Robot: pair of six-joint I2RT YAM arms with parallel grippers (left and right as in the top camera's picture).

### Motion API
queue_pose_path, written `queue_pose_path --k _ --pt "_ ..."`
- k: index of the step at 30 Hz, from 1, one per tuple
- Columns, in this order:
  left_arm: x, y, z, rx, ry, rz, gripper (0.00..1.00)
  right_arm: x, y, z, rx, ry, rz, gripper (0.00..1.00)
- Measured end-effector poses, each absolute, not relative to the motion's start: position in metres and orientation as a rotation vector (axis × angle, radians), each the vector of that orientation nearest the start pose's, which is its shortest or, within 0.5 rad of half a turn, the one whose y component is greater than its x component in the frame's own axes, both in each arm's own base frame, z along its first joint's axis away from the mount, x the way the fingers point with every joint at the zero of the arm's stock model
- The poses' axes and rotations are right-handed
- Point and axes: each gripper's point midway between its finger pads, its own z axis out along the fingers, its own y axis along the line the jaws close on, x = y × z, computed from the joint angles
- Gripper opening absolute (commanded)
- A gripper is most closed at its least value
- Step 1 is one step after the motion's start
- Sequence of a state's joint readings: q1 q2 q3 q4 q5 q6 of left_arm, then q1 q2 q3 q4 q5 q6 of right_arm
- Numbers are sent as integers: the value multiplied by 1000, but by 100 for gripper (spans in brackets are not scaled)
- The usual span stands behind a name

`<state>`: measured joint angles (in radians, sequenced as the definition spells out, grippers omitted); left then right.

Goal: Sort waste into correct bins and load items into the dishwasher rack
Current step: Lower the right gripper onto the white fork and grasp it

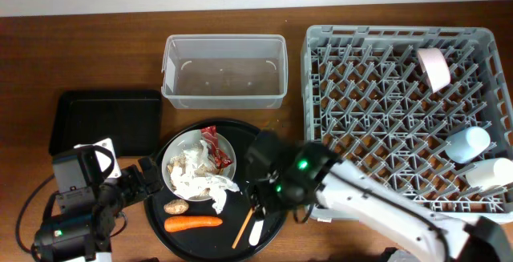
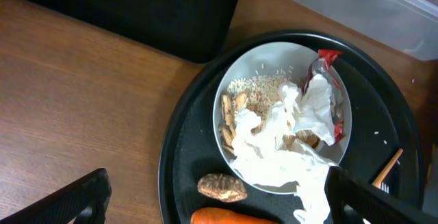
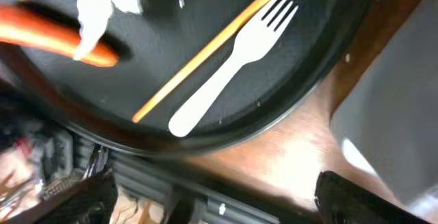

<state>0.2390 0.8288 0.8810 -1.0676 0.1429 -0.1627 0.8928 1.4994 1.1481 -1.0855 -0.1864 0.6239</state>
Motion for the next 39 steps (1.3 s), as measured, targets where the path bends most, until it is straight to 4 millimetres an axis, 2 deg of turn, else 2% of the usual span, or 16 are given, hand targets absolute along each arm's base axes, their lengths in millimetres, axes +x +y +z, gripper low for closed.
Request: queue_pose_path --k 1,2,5,8,11,12,15,19,22,28,29,31,34,36,37,39 --pt "211 26 173 -464 2539 -157 99 151 245 102 -428 3119 346 90" --pt "210 26 172 -465 2543 -157 99 144 249 86 -376 3145 299 87" --pt "207 25 171 -468 2556 -159 99 143 262 55 -326 3169 245 81" --pt "207 25 170 -469 2560 -160 99 145 256 23 -266 3216 94 73" --pt "207 25 170 -469 2560 -160 99 151 256 5 -240 3214 37 67" --pt "207 25 170 -469 2560 -160 99 153 256 0 -223 3208 17 59" --pt "206 25 170 -470 2560 -160 99 161 257 -1 -205 3163 9 39" --pt "207 25 170 -469 2560 -160 99 176 261 -1 -199 3090 7 29" --pt "206 25 170 -470 2561 -160 99 183 262 0 -191 3050 3 18" --pt "206 25 170 -470 2561 -159 99 188 262 0 -160 3026 -9 6" --pt "206 25 170 -470 2561 -160 99 189 261 0 -156 3025 -11 6" --pt "206 25 170 -470 2562 -160 99 192 268 18 -159 3001 43 6" --pt "206 25 170 -470 2563 -159 99 190 261 20 -170 3008 -4 7" --pt "206 25 170 -470 2563 -159 99 198 262 37 -157 2973 14 9" --pt "206 25 170 -470 2563 -159 99 202 263 44 -144 2961 35 24" --pt "206 25 170 -470 2563 -160 99 207 255 49 -124 2963 19 34"
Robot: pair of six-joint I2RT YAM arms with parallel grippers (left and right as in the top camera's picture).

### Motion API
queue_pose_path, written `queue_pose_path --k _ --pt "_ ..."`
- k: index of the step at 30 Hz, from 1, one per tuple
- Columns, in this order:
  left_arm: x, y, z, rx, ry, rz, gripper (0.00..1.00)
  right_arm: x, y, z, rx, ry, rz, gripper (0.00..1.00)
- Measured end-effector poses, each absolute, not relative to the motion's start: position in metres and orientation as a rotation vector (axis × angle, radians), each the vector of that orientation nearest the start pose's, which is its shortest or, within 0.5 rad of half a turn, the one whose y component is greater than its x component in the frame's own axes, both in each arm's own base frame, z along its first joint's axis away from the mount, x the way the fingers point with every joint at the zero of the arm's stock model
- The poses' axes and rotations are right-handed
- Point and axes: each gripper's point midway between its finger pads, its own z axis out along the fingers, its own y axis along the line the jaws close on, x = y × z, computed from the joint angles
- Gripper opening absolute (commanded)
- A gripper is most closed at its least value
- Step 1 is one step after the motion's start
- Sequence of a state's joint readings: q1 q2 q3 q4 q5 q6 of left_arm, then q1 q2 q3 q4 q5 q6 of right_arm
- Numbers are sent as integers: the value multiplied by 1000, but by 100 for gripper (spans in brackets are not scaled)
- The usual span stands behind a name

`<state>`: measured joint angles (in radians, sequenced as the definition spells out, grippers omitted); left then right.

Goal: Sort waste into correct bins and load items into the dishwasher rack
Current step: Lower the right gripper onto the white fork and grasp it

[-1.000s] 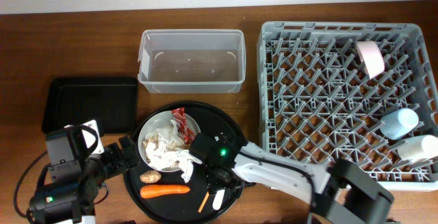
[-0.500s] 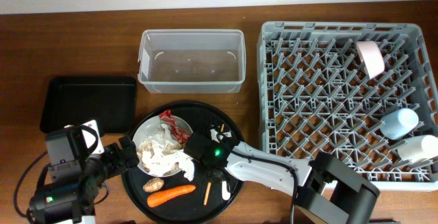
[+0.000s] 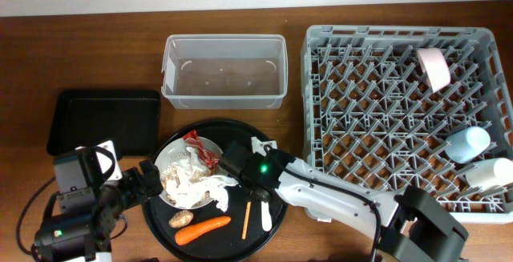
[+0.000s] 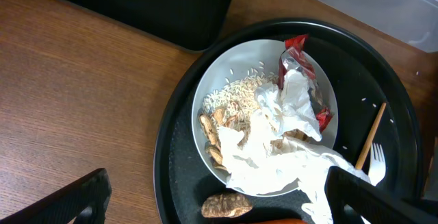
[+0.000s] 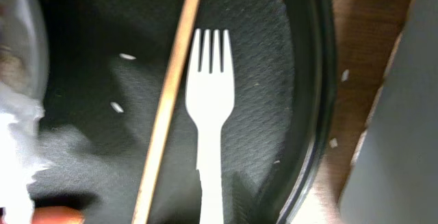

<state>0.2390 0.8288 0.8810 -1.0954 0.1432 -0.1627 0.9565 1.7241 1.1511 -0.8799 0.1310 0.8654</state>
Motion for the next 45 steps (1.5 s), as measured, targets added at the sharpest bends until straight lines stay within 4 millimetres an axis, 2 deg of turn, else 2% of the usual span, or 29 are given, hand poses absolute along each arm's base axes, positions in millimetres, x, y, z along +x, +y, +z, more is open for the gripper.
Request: queue_pose_path --k 3,5,8,13,18,21,23,25,28,32,40,45 --pt "206 25 170 -470 2563 -159 99 197 260 43 -151 3007 33 44" --pt "206 25 170 -470 2563 -160 99 193 261 36 -164 3021 29 45" --pt "206 25 170 -470 2563 -160 99 187 254 16 -172 3048 -35 50" --pt "206 25 170 -470 2563 -160 99 217 261 17 -153 2897 -38 50" --pt "206 25 170 -470 2563 -160 99 229 259 3 -143 2853 -100 50" --pt "206 25 170 -470 2563 -160 99 238 257 4 -116 2838 -93 49" --pt "206 25 170 -470 2563 -160 99 251 256 4 -105 2812 -75 49" --pt "206 25 170 -470 2563 -160 99 262 260 5 -163 2783 -50 50" --pt "206 25 170 -470 2563 -160 99 269 269 4 -290 2746 -32 49" --pt "206 25 170 -470 2563 -160 99 269 269 4 -348 2739 -41 48" --pt "206 25 170 -470 2563 -160 99 261 263 3 -348 2784 -67 49" --pt "206 25 170 -470 2563 -159 99 251 258 2 -227 2844 -65 49"
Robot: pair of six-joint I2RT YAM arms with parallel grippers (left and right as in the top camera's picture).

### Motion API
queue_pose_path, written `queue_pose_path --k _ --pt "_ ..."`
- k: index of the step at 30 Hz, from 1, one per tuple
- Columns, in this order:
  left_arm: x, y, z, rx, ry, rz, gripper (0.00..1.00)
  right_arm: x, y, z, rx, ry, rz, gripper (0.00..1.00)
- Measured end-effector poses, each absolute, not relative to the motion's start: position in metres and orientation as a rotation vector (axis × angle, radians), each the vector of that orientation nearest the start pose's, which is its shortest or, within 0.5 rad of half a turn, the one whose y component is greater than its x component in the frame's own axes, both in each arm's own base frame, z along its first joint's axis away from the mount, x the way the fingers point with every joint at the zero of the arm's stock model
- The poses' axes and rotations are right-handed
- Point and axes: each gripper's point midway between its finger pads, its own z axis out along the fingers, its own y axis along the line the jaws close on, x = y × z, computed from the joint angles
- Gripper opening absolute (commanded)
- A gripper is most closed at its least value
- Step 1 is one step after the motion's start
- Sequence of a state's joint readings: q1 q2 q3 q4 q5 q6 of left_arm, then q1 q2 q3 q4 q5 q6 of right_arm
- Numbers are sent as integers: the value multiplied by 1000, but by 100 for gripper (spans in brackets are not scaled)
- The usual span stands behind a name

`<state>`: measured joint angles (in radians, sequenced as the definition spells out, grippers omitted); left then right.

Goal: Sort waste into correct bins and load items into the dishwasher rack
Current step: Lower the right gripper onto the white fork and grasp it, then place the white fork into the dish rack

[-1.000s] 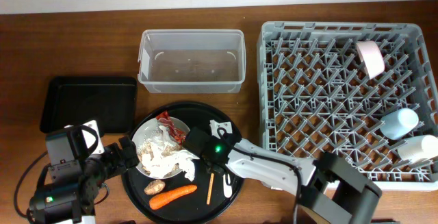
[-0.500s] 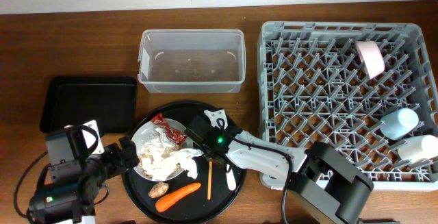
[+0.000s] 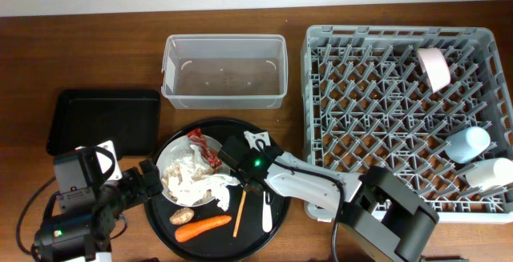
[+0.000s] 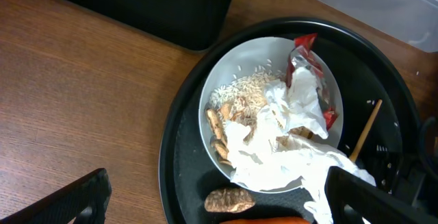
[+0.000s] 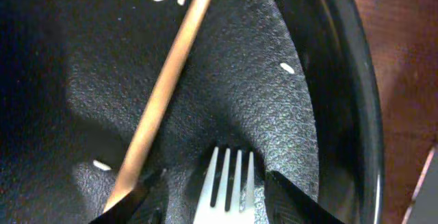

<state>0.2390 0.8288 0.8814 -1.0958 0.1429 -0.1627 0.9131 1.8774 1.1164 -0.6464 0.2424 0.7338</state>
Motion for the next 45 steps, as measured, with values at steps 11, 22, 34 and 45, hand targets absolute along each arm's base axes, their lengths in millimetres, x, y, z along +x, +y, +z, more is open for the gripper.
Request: queue_pose_path --k 11,22,34,45 --pt "205 25 169 -472 2567 -160 99 242 255 0 172 2891 -17 49" --pt "205 25 169 -472 2567 -160 99 235 255 0 177 2931 -14 27" --pt "205 25 169 -472 2567 -160 99 245 233 63 69 2857 41 27" --pt "205 25 169 -472 2568 -160 99 300 108 154 75 2683 36 27"
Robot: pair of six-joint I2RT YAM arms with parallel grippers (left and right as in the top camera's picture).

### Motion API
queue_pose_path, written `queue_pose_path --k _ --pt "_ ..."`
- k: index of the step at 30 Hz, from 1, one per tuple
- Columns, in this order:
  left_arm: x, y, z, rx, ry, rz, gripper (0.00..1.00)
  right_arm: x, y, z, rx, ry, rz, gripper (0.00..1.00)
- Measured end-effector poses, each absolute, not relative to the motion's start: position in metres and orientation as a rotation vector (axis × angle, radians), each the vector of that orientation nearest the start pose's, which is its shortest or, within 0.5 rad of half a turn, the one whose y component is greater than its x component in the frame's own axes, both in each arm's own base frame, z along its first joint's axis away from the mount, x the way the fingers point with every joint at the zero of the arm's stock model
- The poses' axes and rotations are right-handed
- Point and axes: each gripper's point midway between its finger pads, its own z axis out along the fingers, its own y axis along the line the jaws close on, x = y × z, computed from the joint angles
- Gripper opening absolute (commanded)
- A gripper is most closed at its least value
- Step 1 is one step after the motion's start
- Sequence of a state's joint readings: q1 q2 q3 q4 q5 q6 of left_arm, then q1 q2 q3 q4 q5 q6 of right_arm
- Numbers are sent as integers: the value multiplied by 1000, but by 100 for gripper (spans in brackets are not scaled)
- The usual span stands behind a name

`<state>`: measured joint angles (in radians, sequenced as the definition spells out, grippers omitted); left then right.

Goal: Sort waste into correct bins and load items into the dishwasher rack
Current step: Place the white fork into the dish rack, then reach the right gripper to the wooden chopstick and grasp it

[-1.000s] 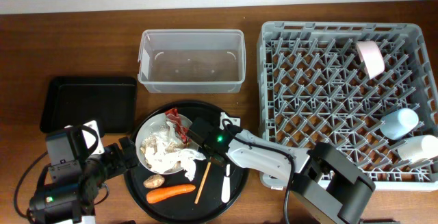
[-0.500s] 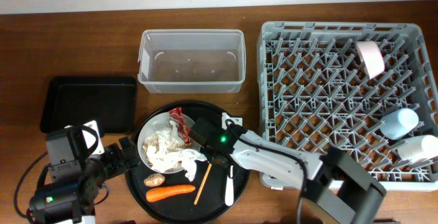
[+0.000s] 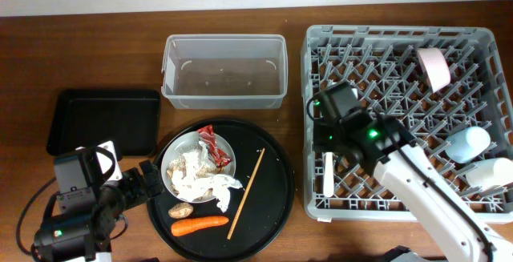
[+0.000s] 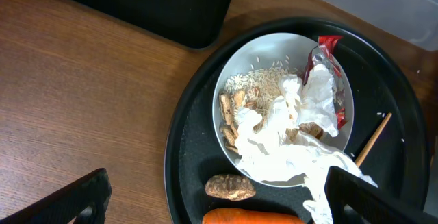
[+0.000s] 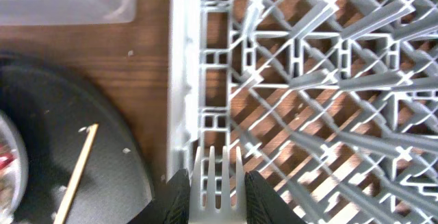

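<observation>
A white plastic fork [image 5: 217, 176] sits between my right gripper's [image 5: 217, 186] fingers, which are shut on it, tines pointing forward. The fork [image 3: 328, 174] hangs over the front left edge of the grey dishwasher rack [image 3: 401, 118]. The round black tray [image 3: 272, 174] holds a white bowl [image 3: 196, 170] with tissue, rice and a red wrapper, a carrot [image 3: 200, 224], a brown lump [image 3: 179, 210] and a wooden chopstick [image 3: 246, 194]. My left gripper [image 4: 219, 210] is open, low at the tray's left side, with nothing between its fingers.
A clear plastic bin [image 3: 224, 70] stands behind the tray and a black bin [image 3: 104, 122] at the left. In the rack are a pink cup [image 3: 435, 66] and two pale cups [image 3: 467, 143] at the right side.
My right gripper was down on the tray with its fingers either side of the fork's tines. Now it is shut on the fork over the rack's left edge. The left arm has stayed put.
My right gripper was first above the fork and chopstick at the tray's front, then straight over the fork, then low around its tines. The tray's contents shifted meanwhile. Now the fork is off the tray, held over the rack; the chopstick stays.
</observation>
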<state>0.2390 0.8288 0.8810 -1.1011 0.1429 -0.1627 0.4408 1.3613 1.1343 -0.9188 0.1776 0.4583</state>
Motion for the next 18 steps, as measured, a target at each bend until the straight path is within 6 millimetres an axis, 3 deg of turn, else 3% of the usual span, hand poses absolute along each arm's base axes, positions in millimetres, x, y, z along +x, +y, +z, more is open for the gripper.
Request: queue_pose_path --k 3,4,5,6,10,12,14,15,16,18 --pt "204 25 169 -473 2570 -160 99 318 105 125 35 2732 -11 28" --pt "205 25 169 -472 2569 -160 99 321 107 117 22 2747 -22 32" --pt "204 25 169 -472 2570 -160 99 323 108 111 15 2759 -26 40" --pt "204 25 169 -472 2570 -161 99 326 110 107 10 2760 -26 57" --pt "203 24 168 -474 2577 -161 99 329 110 103 -1 2763 -32 58" --pt "203 24 168 -474 2577 -162 99 324 109 112 -5 2786 -41 58" --pt "203 24 168 -475 2578 -161 99 330 118 138 -11 2752 22 58" --pt "203 24 168 -475 2578 -162 99 332 140 162 -46 2712 155 57" --pt "203 24 168 -475 2578 -161 99 328 154 169 -77 2702 221 57" --pt "203 24 168 -475 2578 -161 99 307 180 168 -94 2752 296 57"
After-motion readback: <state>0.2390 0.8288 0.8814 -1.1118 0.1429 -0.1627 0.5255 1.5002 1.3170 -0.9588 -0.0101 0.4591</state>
